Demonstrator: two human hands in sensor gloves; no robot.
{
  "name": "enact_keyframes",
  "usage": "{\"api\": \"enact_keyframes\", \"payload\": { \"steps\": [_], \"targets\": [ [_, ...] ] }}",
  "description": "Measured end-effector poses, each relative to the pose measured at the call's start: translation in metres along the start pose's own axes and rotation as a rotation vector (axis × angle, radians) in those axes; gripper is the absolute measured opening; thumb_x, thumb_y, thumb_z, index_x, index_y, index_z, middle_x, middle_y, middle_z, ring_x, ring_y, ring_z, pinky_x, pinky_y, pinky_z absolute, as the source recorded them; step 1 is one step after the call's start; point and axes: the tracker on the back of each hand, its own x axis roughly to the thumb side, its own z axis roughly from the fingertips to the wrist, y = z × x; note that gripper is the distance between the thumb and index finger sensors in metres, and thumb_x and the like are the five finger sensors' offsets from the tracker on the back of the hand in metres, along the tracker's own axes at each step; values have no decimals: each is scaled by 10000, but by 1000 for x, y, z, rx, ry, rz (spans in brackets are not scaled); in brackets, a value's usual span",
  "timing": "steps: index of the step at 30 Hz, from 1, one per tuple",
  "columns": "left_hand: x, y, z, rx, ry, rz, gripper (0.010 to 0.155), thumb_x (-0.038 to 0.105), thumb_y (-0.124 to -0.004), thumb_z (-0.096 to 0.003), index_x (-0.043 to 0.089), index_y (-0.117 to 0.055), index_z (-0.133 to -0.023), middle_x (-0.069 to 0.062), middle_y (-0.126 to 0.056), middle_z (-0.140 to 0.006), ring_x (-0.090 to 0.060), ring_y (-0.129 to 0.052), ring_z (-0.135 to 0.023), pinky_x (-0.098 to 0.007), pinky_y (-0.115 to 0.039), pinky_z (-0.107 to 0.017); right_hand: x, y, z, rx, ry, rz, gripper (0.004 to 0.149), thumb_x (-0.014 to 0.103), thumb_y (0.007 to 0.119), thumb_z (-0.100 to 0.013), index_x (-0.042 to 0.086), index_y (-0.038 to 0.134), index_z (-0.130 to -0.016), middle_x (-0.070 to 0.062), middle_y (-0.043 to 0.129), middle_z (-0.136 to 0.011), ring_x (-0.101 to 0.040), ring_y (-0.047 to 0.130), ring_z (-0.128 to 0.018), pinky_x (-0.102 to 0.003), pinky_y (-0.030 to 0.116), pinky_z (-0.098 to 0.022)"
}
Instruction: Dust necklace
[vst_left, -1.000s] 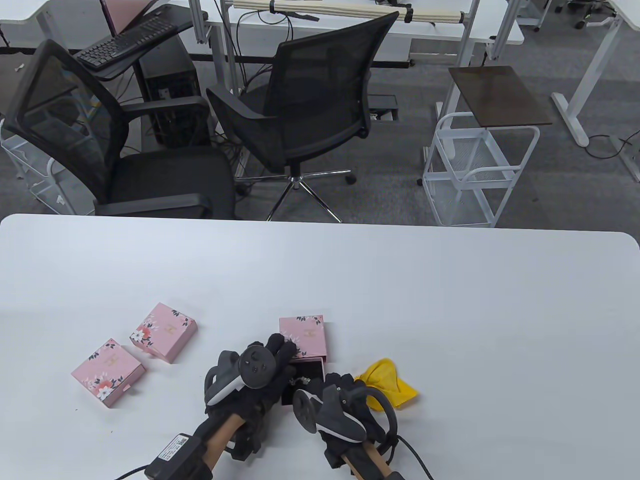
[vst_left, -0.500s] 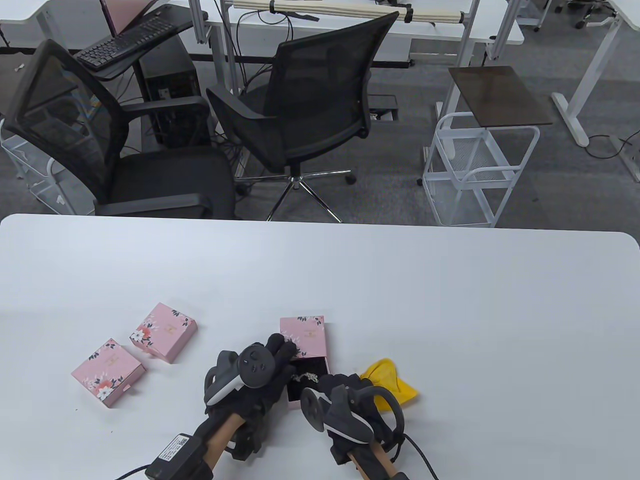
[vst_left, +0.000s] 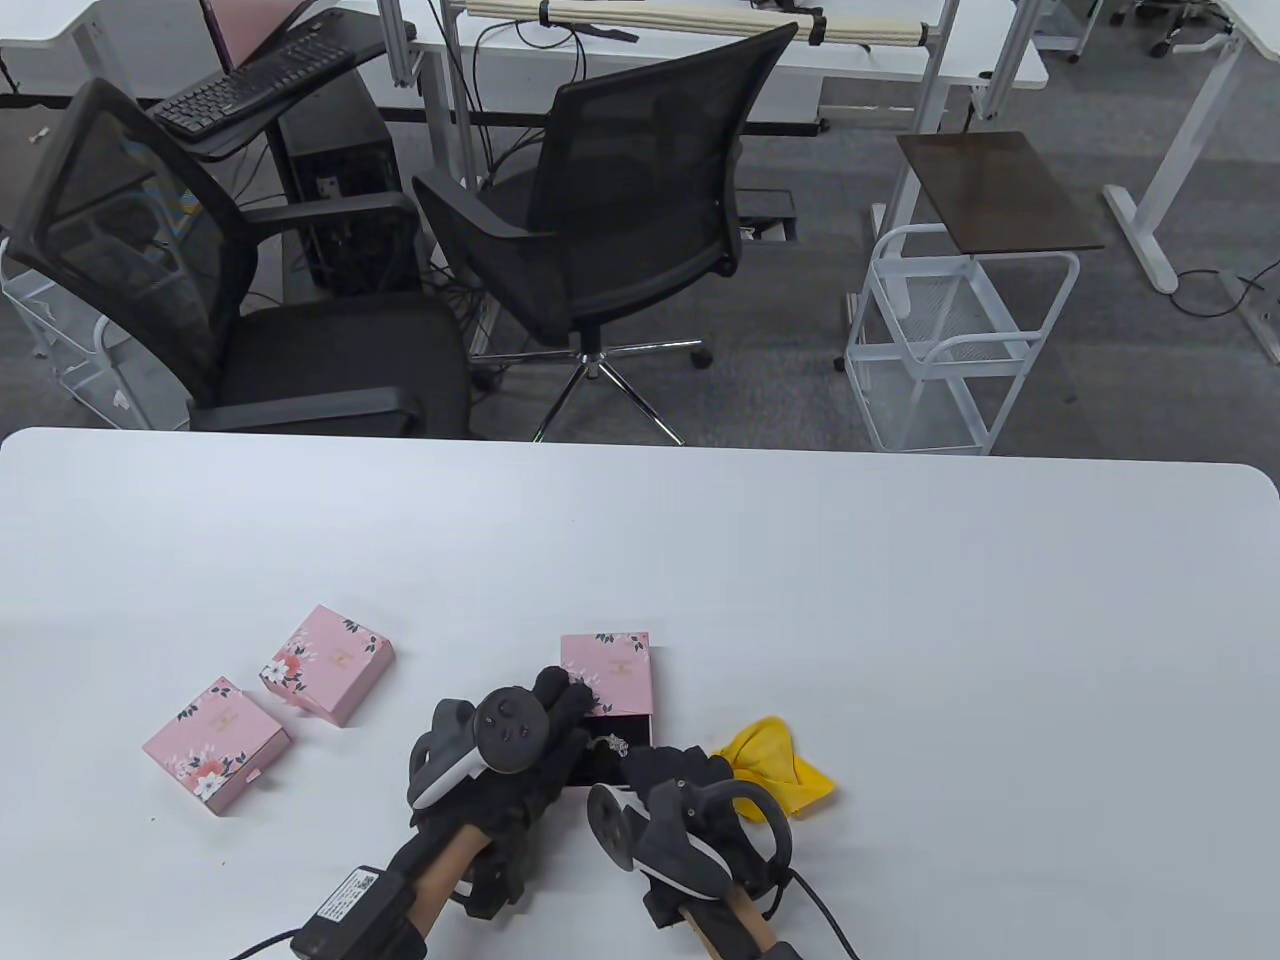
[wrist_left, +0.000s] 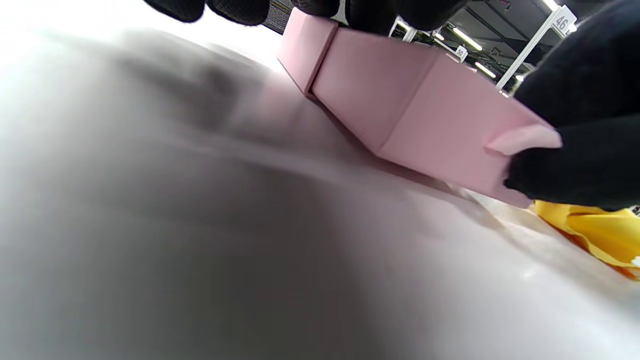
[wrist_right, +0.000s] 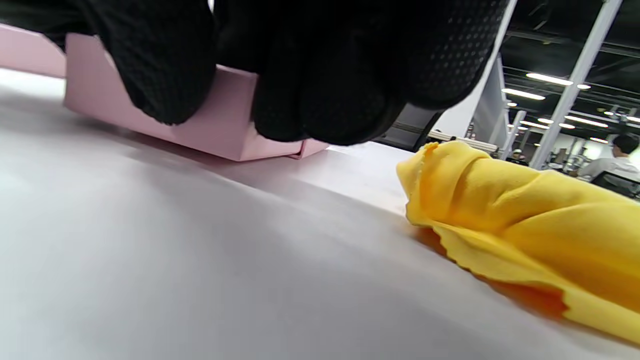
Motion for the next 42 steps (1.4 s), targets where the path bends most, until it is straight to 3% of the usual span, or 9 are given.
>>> {"api": "enact_keyframes", "payload": {
  "steps": [10,22,26,28,30,34,37,39,42],
  "targets": [
    [-3,1,-1,2,-1,23,547,457,-555,-641,341,-481,-1171,46,-329,-1279,-360,-411,-1106,-618,-475,-776,6,4,-28,-22,64,46,744,508,859,-547,131,566,-1117,-186,758,-989,-391,877,-726,-539,732,-603],
    [-4,1,-1,-12,-2,45,547,460,-555,-643,352,-464,-1172,55,-307,-1279,-353,-422,-1103,-608,-492,-772,-7,2,-60,-16,193,-104,546,455,889,-534,206,703,-983,-136,885,-809,-353,928,-613,-523,760,-567],
    [-4,2,-1,-26,-10,48,556,462,-559,-643,347,-458,-1178,52,-299,-1280,-359,-400,-1103,-607,-475,-778,-9,1,-56,-14,185,-119,520,435,871,-558,205,703,-993,-142,883,-824,-352,933,-622,-520,763,-571],
    [-5,5,1,-19,-22,70,569,462,-562,-642,329,-437,-1182,46,-272,-1278,-368,-372,-1105,-611,-452,-782,-11,-5,-57,52,164,-127,536,450,851,-569,200,696,-1017,-147,873,-866,-373,928,-659,-538,751,-589],
    [-6,19,9,40,-30,124,595,471,-569,-641,315,-387,-1186,15,-276,-1276,-381,-386,-1092,-603,-462,-779,-14,-13,-58,86,159,-141,544,486,813,-586,183,709,-1026,-182,828,-933,-403,898,-712,-557,727,-612],
    [-9,49,34,161,-51,206,619,490,-594,-639,287,-395,-1188,-23,-313,-1273,-393,-418,-1073,-586,-485,-775,-10,-26,-68,36,181,-192,633,512,715,-632,155,561,-1131,-261,682,-1058,-488,786,-834,-605,660,-656],
    [-15,64,59,257,-64,231,626,505,-593,-640,281,-399,-1191,-38,-334,-1272,-404,-436,-1064,-580,-502,-770,2,-22,-82,156,197,-319,694,510,637,-663,101,426,-1183,-352,505,-1133,-587,655,-911,-668,591,-685],
    [-19,64,69,318,-74,267,623,507,-600,-641,279,-417,-1191,-49,-354,-1271,-410,-451,-1058,-581,-513,-764,12,-14,-90,243,209,-382,812,565,603,-660,45,295,-1203,-430,318,-1160,-696,514,-932,-733,521,-693],
    [-28,62,76,328,-79,296,622,509,-605,-640,278,-427,-1189,-52,-354,-1270,-421,-457,-1051,-584,-516,-759,25,0,-100,396,239,-363,968,655,555,-639,-20,123,-1183,-514,137,-1119,-802,352,-917,-785,453,-688]
  ]
}}
